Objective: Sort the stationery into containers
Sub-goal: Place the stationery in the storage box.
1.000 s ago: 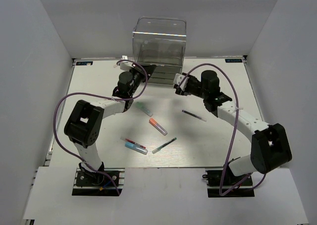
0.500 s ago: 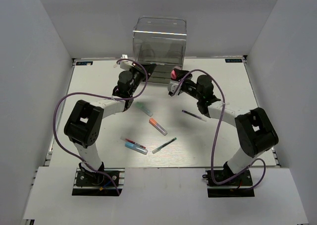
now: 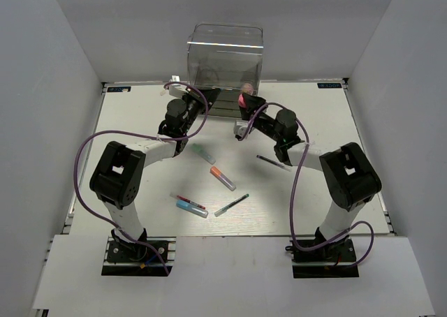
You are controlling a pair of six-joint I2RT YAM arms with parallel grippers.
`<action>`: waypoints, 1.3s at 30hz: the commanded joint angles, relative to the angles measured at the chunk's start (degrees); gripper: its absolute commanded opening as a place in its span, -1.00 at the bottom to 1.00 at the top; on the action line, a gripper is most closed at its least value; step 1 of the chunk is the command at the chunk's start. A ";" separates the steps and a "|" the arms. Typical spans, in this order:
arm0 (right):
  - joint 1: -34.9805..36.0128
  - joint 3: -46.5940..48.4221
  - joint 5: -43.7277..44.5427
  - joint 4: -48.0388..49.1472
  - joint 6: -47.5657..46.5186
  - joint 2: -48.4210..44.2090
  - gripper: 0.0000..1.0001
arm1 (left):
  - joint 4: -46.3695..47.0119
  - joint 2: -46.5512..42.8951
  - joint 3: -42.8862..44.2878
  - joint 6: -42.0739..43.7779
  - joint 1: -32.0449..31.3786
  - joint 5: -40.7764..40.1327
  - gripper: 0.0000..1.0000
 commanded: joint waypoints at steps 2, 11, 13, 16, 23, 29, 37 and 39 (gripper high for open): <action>-0.04 0.81 -1.43 7.88 -2.89 0.89 -1.00 | 3.14 -4.39 2.83 0.56 0.05 -0.07 -1.00; -0.13 2.74 -1.69 8.84 -6.23 5.11 -1.00 | 3.14 -4.39 2.83 0.56 0.05 -0.07 -1.00; -0.30 3.18 -1.78 8.93 -7.10 6.16 -1.00 | 3.14 -3.86 2.83 0.56 0.05 -0.07 -1.00; -0.22 4.15 -1.60 8.93 -7.11 7.13 -1.00 | 3.14 -3.86 2.83 0.56 0.05 -0.07 -1.00; -0.13 8.89 1.56 3.05 -0.96 8.10 -1.00 | 3.14 -3.86 3.35 0.56 0.05 -0.07 -1.00; 0.13 15.30 5.43 2.52 0.19 12.40 -1.00 | 3.14 -3.33 3.89 0.56 0.05 -0.07 -1.00; -0.13 19.00 6.92 1.29 0.71 15.83 -1.00 | 2.62 -2.81 4.41 0.56 0.05 -0.07 -1.00; -0.04 19.44 7.45 2.07 0.63 16.18 -1.00 | 2.62 -2.81 4.41 0.56 0.05 -0.07 -1.00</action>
